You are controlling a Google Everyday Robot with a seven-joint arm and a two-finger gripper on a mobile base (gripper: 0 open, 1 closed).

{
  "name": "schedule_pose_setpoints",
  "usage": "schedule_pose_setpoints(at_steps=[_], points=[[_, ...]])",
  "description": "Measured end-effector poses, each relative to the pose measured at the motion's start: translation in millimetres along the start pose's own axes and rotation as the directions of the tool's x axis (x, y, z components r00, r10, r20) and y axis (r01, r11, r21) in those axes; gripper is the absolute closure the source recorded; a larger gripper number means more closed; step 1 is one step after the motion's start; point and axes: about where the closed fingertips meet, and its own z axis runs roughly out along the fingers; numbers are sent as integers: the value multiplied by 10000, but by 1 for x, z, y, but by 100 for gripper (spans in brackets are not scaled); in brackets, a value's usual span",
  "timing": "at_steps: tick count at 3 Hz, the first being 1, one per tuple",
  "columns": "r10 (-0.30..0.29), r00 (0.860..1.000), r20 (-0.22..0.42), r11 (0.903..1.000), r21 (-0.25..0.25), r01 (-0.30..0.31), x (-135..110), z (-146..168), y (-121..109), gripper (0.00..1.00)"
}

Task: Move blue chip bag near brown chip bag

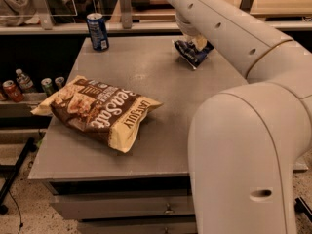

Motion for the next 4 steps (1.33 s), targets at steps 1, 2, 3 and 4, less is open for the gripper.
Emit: schedule_pose_setpoints(at_steps=[1,2,3,4], points=[[113,9999,-6,9993,351,-112,8,-21,-2,100],[241,9997,12,9961,849,-242,19,-52,-5,100],[39,9988,487,9912,1318,-103,20,-86,-3,100],[-827,9851,1507,9866,1520,595,0,-117,15,100]])
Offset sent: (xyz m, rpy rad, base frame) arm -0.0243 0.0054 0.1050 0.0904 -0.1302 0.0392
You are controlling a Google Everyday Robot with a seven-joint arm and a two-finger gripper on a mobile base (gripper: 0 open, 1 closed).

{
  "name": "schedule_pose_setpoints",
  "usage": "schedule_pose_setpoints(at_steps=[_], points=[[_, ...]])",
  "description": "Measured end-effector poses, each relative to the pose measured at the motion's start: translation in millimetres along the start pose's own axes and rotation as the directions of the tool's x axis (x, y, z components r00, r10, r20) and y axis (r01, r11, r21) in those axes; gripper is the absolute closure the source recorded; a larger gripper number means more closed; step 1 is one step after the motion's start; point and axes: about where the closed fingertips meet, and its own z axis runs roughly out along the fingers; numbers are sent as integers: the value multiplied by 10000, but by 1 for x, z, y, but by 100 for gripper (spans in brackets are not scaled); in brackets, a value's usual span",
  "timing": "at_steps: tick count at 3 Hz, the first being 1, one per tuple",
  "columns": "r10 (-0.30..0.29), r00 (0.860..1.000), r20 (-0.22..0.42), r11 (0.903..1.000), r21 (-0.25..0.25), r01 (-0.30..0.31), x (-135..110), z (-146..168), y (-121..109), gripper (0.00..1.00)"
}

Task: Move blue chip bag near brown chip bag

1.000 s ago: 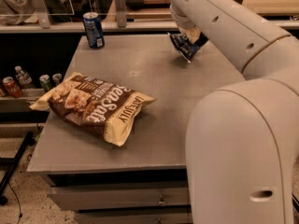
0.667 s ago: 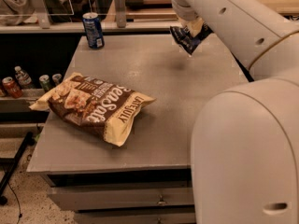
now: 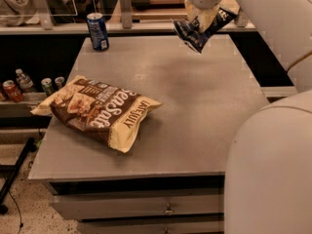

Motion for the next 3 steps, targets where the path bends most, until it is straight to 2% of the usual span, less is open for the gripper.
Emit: schedule_pose_setpoints(at_steps=[1,2,3], points=[[-958,9895,1086,9954,114,951,-32,-34,16,100],[-2020,9568,2092,9793,284,2006,-68,-62,27,100],[-3014,9089,2883,9533,741,2926,-102,-82,29,100]])
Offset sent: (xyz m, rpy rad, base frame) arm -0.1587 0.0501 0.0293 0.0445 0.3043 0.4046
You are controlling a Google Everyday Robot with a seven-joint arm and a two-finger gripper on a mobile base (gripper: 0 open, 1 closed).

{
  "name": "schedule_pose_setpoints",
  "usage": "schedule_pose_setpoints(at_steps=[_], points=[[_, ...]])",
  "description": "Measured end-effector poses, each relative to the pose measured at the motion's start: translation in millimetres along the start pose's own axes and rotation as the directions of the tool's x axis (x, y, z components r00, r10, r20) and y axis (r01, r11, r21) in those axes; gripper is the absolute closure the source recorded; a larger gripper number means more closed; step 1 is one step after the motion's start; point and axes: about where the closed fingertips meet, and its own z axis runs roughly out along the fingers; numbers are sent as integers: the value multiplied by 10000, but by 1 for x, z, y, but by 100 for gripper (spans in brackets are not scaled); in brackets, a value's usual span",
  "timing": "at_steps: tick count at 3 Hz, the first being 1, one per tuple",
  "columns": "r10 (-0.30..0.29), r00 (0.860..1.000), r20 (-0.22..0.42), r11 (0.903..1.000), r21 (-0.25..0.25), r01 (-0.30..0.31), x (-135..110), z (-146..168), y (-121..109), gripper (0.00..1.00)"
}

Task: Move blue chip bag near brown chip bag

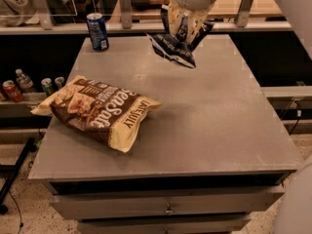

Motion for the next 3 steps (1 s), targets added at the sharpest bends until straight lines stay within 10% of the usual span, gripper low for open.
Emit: schedule_pose_setpoints(at_steps=[3], points=[[-1664,9746,1501,9819,1154,1499,-62,0,-39,38]])
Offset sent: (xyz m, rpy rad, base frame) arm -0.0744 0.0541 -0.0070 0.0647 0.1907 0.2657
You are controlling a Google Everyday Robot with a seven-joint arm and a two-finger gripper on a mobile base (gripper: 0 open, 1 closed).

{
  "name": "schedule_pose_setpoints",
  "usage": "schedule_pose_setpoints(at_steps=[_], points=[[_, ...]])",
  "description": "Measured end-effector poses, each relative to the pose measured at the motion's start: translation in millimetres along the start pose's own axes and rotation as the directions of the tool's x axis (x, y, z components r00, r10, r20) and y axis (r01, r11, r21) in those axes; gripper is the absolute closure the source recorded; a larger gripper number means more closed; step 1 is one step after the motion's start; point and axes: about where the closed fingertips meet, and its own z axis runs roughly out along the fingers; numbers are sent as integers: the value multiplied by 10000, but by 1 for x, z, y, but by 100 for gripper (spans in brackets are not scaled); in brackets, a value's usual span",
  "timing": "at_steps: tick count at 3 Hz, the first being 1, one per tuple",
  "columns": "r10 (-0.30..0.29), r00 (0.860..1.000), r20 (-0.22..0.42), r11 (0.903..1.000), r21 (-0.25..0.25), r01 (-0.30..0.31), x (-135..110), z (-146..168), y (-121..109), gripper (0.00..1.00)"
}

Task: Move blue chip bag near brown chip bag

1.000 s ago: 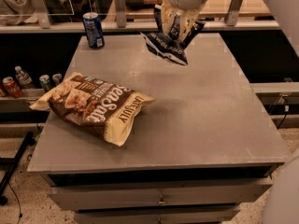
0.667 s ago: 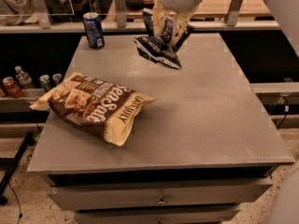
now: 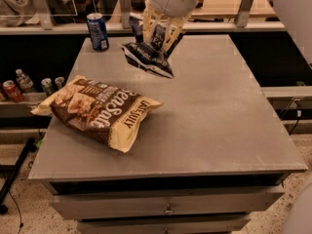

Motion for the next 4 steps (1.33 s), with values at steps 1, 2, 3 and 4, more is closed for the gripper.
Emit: schedule_pose_setpoints(at_steps=[1,2,3,4], points=[[-170,9996,208,9997,197,166,-5,5,-10,13],[-248,9991,355,9993,286,238,-7,8,-13,0],[-251,9990,379,9993,298,240,-7,9,-14,0],[-217,9986,485,9993,305,202,-7,10,-14,0]])
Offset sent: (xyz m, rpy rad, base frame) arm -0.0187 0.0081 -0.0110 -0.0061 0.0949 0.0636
